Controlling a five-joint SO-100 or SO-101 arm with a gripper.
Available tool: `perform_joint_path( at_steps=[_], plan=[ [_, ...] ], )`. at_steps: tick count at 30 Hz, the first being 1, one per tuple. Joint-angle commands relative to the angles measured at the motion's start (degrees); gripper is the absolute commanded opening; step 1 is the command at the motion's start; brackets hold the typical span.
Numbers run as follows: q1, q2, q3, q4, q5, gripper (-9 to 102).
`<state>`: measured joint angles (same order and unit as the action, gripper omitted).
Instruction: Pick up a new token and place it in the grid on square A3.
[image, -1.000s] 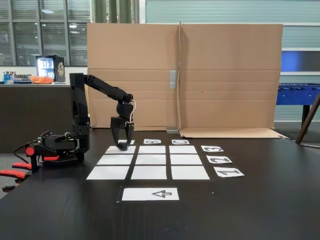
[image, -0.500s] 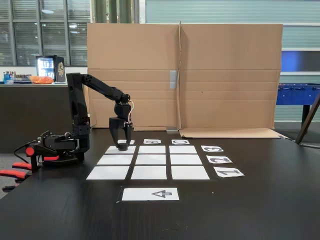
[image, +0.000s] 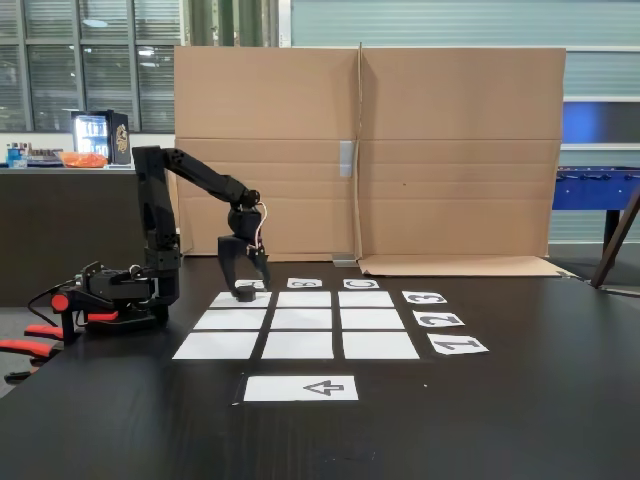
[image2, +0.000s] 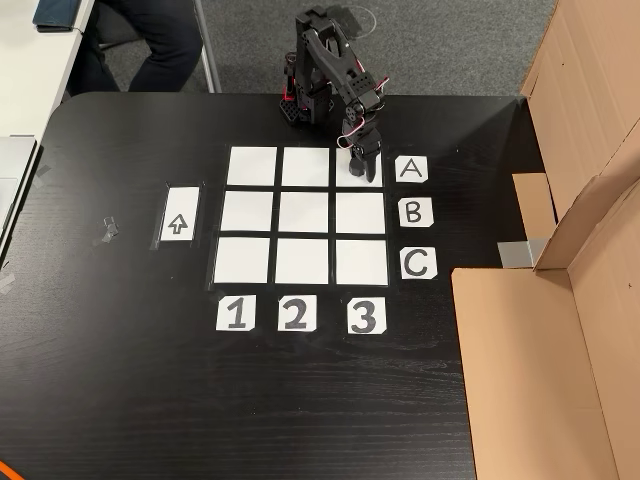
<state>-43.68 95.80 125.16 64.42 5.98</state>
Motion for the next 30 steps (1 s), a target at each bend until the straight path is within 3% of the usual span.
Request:
perform_joint_path(
  at_steps=[1,30],
  plan=[
    [1.05,3.43,-2.2,1.05,0.35,35],
    [2.02,16.17,-13.36,6.86,0.26,41]
  ],
)
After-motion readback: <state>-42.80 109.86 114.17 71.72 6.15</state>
